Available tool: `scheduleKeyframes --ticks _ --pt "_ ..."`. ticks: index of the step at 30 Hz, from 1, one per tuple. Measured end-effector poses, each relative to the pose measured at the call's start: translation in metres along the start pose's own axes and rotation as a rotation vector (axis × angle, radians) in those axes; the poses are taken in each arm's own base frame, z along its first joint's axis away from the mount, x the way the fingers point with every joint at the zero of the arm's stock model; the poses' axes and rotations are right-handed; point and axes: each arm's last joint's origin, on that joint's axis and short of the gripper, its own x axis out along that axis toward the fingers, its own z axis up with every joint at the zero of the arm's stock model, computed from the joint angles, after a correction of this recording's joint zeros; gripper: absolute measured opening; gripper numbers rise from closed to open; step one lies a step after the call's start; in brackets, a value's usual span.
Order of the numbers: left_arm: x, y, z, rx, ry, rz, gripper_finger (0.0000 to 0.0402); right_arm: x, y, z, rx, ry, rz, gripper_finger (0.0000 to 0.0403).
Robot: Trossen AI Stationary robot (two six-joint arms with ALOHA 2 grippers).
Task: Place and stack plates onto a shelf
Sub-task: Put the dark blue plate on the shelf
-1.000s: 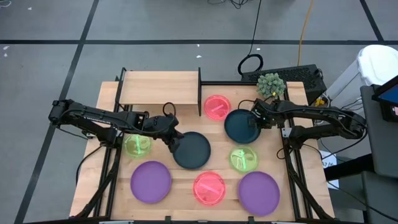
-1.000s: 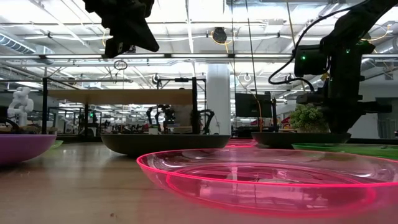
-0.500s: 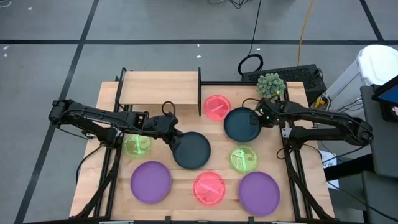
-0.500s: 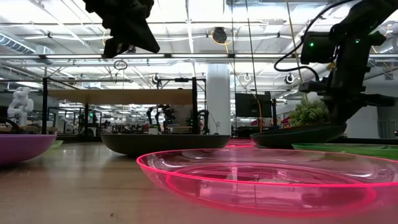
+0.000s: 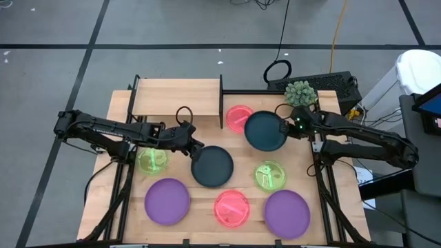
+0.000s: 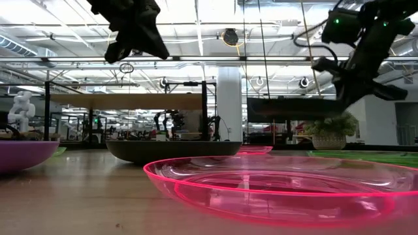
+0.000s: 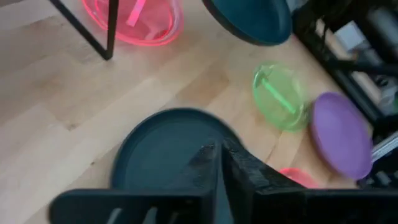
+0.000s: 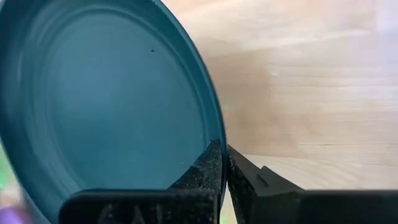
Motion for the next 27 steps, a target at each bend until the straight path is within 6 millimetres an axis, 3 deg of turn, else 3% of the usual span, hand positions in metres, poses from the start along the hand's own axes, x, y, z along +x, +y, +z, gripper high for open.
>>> scheduleKeyframes --ticks 10,15,19,27 --pt "0.0 -0.009 0.02 -0.111 -0.15 -0.141 0.0136 -0.043 0.042 0.008 -0.08 -0.094 0.128 0.0" --pt "-0.006 -0.022 0.03 0.044 -0.33 -0.206 0.0165 -0.064 0.062 0.011 -0.161 -0.178 0.159 0.0" --pt "-0.009 -0.024 0.037 0.048 -0.452 -0.163 0.0191 -0.082 0.078 0.014 -0.249 -0.272 0.182 0.0" --pt "-0.019 -0.034 0.051 0.26 -0.725 -0.076 0.0238 -0.108 0.108 0.019 -0.553 -0.561 0.279 0.0"
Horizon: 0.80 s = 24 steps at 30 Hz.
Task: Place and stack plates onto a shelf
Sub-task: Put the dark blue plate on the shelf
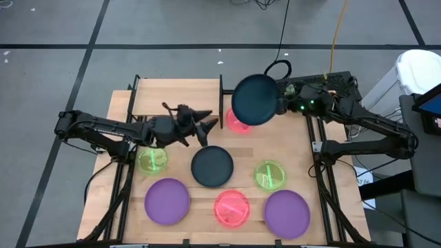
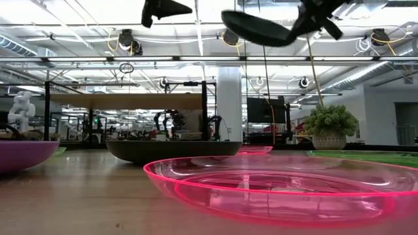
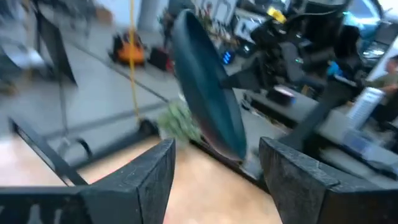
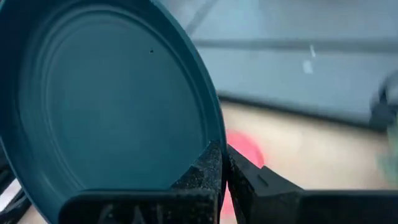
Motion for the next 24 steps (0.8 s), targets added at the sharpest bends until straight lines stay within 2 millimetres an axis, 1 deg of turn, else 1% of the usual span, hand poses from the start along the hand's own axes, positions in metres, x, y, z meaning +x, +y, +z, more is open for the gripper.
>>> scheduleKeyframes --ticks 4,7,9,11,16,18,21,24 --pt "0.003 -0.002 0.013 0.051 -0.052 0.024 0.0239 0.003 0.009 0.011 -0.092 -0.122 0.054 0.0" --pt "0.008 -0.005 0.02 0.097 -0.061 0.03 0.0239 0.006 0.016 0.017 -0.199 -0.196 0.074 0.0" --pt "0.014 -0.008 0.028 0.113 -0.092 0.069 0.0239 0.008 0.019 0.02 -0.259 -0.237 0.076 0.0" --pt "0.018 -0.009 0.03 0.151 -0.084 0.132 0.0239 0.011 0.022 0.023 -0.306 -0.267 0.083 0.0" --pt "0.033 -0.018 0.043 0.222 -0.113 0.188 0.0239 0.014 0.027 0.028 -0.333 -0.333 0.076 0.0" --pt "0.04 -0.021 0.047 0.233 -0.127 0.2 0.0239 0.016 0.027 0.027 -0.338 -0.33 0.069 0.0" --pt "0.05 -0.025 0.046 0.269 -0.118 0.219 0.0239 0.018 0.028 0.028 -0.33 -0.344 0.058 0.0" --pt "0.057 -0.027 0.043 0.3 -0.116 0.297 0.0239 0.018 0.028 0.028 -0.339 -0.351 0.047 0.0"
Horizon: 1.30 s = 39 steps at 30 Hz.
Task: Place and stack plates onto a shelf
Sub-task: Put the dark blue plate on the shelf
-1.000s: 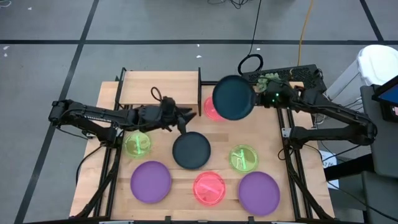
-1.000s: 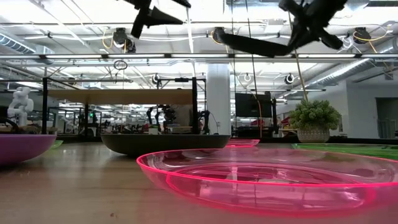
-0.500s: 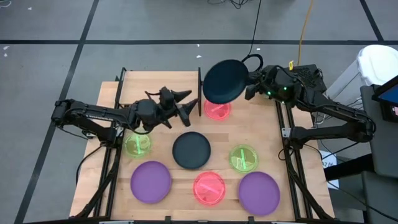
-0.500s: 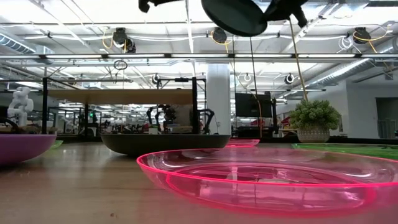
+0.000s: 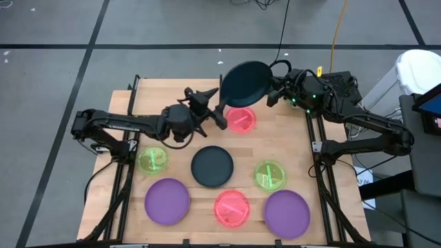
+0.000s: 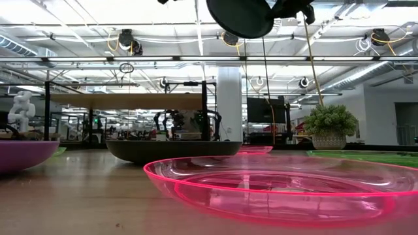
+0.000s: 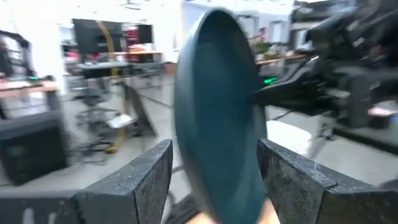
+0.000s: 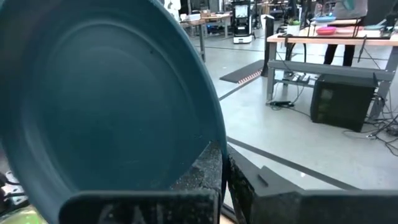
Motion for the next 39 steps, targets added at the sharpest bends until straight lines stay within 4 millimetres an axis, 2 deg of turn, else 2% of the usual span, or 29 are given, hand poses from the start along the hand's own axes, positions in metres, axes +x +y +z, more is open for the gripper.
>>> scheduleKeyframes --ticks 8,18,22,39 --pt "0.009 -0.001 -0.002 0.0 -0.004 0.08 0.0232 0.0 0.0 0.0 -0.021 -0.002 -0.002 0.0" --pt "0.013 0.003 -0.003 -0.004 -0.003 0.094 0.0113 0.002 -0.001 -0.001 -0.051 -0.002 -0.052 0.0" --pt "0.015 0.005 -0.003 -0.02 -0.003 0.098 0.0085 0.002 -0.001 -0.001 -0.052 -0.001 -0.053 0.0" --pt "0.023 0.014 -0.01 -0.065 0.047 0.115 0.0081 0.002 -0.001 -0.001 -0.07 0.001 -0.053 0.0"
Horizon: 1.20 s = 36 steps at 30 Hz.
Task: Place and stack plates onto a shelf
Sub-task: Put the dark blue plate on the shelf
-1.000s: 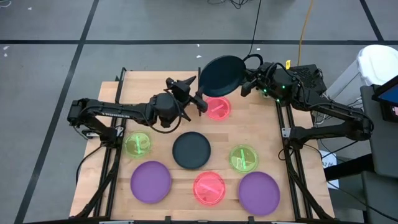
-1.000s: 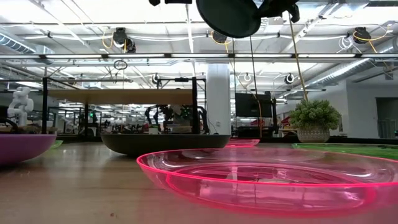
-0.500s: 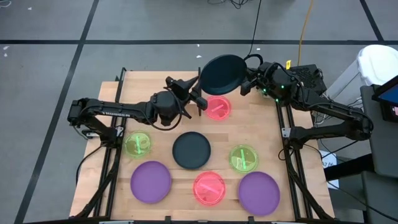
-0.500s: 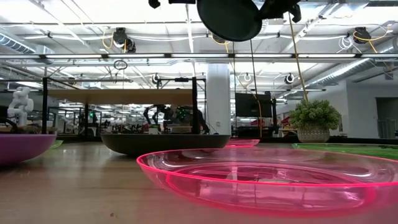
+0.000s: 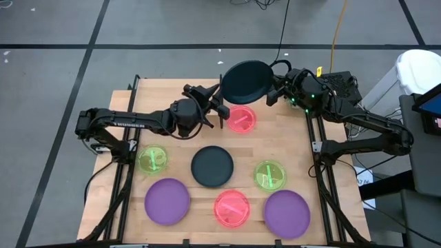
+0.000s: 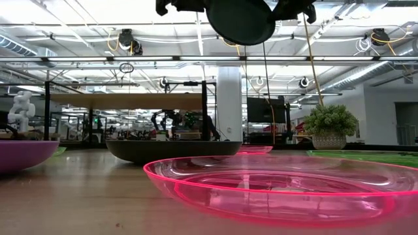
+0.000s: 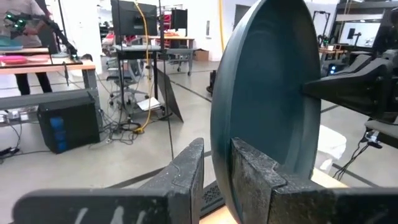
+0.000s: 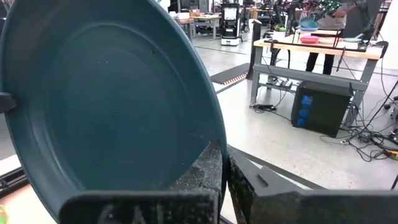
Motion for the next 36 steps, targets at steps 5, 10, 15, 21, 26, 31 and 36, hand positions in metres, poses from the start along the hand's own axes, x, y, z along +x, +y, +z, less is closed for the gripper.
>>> scheduleKeyframes --ticks 5,10,15,21,26,31,36 --pt "0.0059 0.0038 0.0004 -0.031 0.004 -0.045 0.0081 0.0 0.0001 0.0 0.0 0.0 0.004 0.0" --pt "0.0062 0.0053 0.0006 -0.004 -0.001 -0.001 0.0081 0.0 0.0001 0.0 0.0 0.0 0.005 0.0" --pt "0.0062 0.0055 0.0006 -0.005 -0.001 0.003 0.0072 0.0 0.0001 0.0001 -0.007 0.0 0.005 0.0" --pt "0.007 0.0075 -0.001 -0.014 0.008 0.044 0.0013 -0.0003 0.0017 0.0 -0.007 0.005 0.058 0.0014" --pt "0.008 0.0082 -0.0014 -0.023 0.012 0.037 0.0012 -0.0005 0.0021 0.0 -0.007 0.006 0.07 0.0063" --pt "0.008 0.008 -0.0014 -0.034 0.012 0.03 0.0011 -0.0035 0.0 0.0004 0.071 0.013 0.062 0.0141" --pt "0.0079 0.0077 -0.0016 -0.039 0.014 0.021 0.0011 -0.007 -0.0001 -0.0019 0.109 0.054 0.13 0.0225"
